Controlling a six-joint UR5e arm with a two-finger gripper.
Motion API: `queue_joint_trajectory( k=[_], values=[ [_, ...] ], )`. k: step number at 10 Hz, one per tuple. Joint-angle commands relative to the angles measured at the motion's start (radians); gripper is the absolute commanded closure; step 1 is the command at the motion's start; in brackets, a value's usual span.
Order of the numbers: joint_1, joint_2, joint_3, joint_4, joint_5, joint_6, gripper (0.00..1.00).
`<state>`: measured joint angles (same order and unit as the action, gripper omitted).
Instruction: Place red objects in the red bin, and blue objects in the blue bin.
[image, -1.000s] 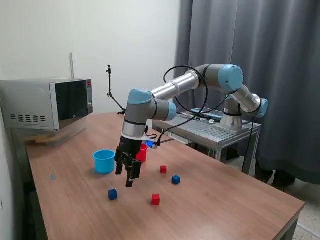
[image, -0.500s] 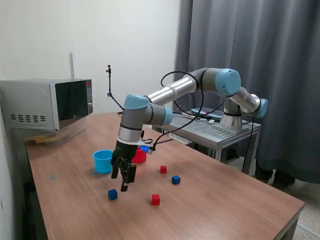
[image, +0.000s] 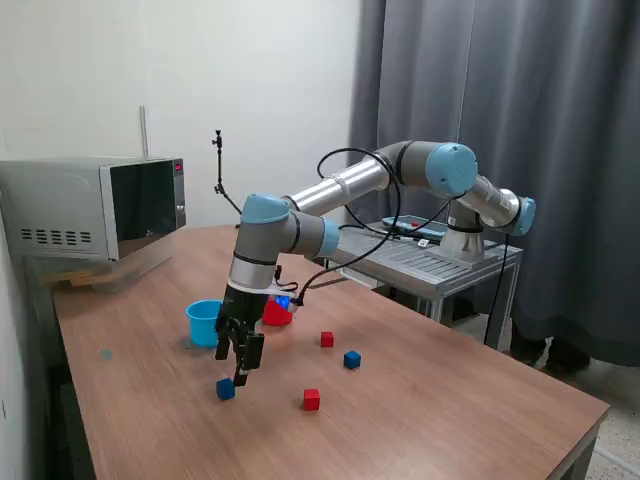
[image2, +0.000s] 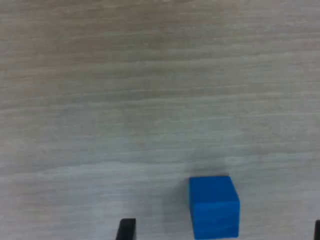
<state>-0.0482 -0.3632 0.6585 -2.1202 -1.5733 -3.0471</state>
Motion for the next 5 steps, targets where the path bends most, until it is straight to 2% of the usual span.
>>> queue_joint_trajectory(
  k=[1,5],
  values=[
    [-0.001,0.013,-0.013,0.000,0.001,-0.021,0.00],
    [-0.002,0.039,-0.045,-0.004,0.002,-0.022,0.00]
  ],
)
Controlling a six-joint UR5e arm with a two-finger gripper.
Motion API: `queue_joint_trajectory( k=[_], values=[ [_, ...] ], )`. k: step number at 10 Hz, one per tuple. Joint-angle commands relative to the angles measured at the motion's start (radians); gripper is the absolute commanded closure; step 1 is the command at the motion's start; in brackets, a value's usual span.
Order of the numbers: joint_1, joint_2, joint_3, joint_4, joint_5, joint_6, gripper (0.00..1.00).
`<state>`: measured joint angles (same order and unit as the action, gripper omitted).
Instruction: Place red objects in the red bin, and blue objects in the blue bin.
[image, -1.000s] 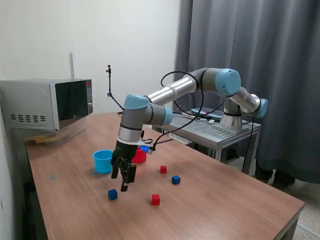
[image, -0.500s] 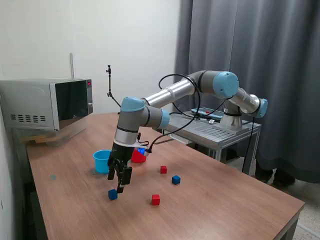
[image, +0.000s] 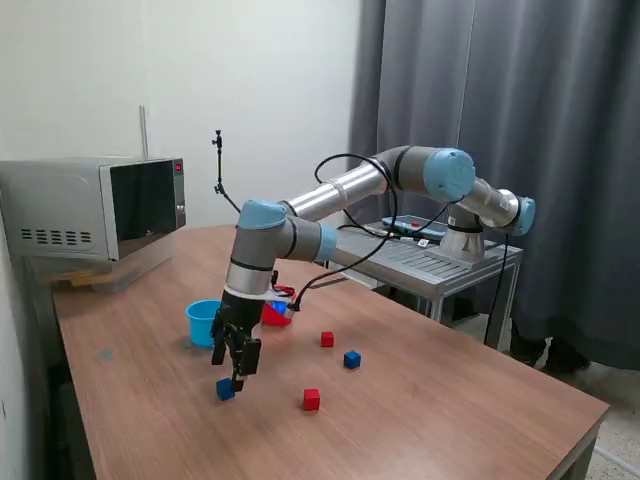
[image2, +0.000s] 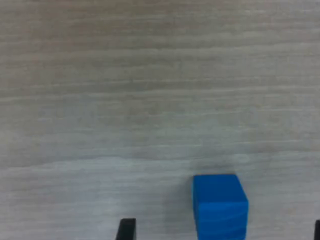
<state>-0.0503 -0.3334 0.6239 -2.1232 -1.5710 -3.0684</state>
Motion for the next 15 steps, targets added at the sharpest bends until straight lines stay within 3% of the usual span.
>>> queue_joint_trajectory(
  k=[1,15],
  values=[
    [0.000,0.016,-0.016,-0.001,0.002,-0.006,0.00],
    [0.000,0.046,-0.046,-0.001,0.008,-0.042,0.00]
  ],
)
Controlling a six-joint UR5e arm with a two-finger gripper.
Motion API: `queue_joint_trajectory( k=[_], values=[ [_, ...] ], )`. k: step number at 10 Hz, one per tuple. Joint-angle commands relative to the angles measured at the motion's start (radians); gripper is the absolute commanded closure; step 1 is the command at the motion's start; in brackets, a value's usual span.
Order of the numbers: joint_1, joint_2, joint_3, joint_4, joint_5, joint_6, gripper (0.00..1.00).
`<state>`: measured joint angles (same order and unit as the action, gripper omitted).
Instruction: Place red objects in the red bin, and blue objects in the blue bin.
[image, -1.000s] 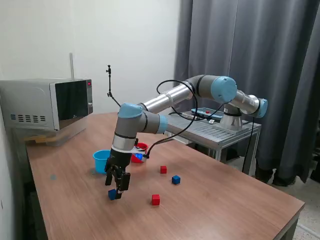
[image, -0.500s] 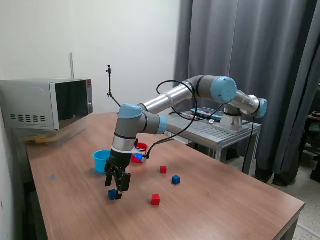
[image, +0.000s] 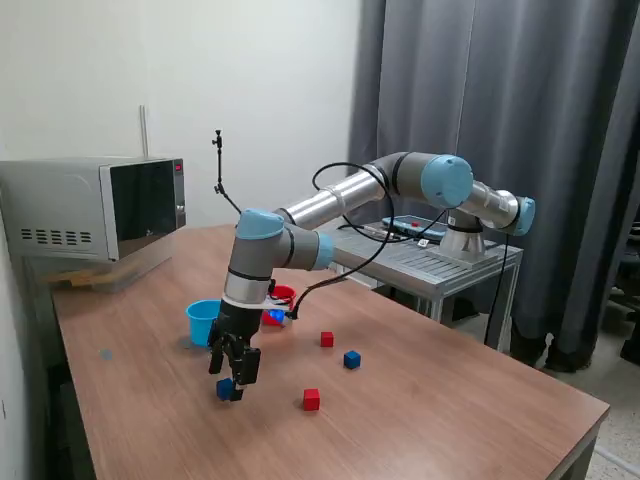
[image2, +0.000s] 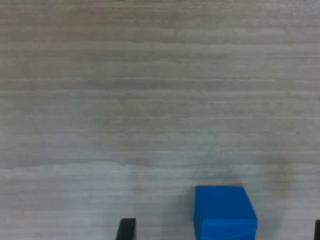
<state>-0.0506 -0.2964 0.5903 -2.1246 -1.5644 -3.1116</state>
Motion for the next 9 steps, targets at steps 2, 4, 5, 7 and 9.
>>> queue_joint_trajectory(
  k=[2,4,5,7,9],
  values=[
    [-0.005,0.014,-0.017,-0.006,0.018,0.002,0.00],
    [-0.005,0.017,-0.017,-0.008,0.020,0.005,0.00],
    [-0.005,0.017,-0.017,-0.008,0.020,0.007,0.00],
    [-0.005,0.019,-0.017,-0.008,0.020,0.007,0.00],
    [-0.005,0.017,-0.017,-0.008,0.018,0.007,0.00]
  ],
)
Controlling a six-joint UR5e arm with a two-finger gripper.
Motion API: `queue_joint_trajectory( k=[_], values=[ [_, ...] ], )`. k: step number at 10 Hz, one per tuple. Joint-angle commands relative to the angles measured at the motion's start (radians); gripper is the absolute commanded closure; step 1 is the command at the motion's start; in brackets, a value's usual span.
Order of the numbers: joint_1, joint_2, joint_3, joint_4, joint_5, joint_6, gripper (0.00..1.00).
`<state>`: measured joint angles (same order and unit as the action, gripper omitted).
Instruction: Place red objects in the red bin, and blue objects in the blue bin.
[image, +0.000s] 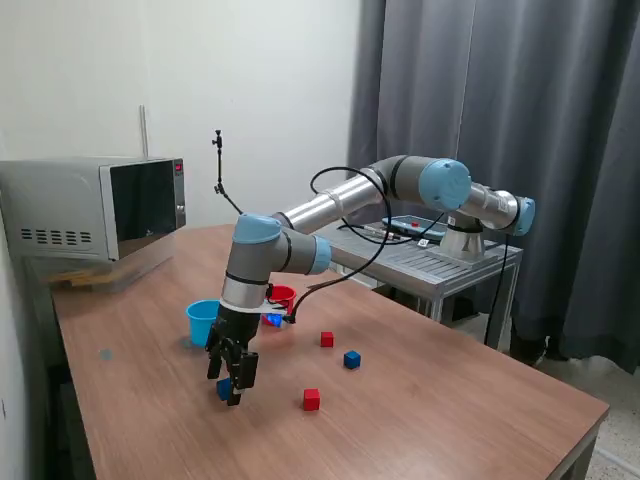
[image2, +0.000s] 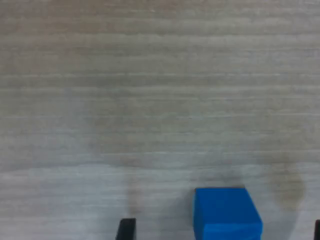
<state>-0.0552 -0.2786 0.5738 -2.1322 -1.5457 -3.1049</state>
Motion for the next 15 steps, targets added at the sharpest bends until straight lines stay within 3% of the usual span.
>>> queue_joint_trajectory(
  k=[1,7,8,15],
  values=[
    [0.000,0.001,0.001,0.000,-0.001,0.000,0.00],
    [0.000,0.001,0.000,0.000,-0.005,0.000,0.00],
    [0.000,-0.001,0.000,0.000,-0.007,0.000,1.00],
    [0.001,-0.005,0.005,0.000,-0.008,0.003,1.00]
  ],
)
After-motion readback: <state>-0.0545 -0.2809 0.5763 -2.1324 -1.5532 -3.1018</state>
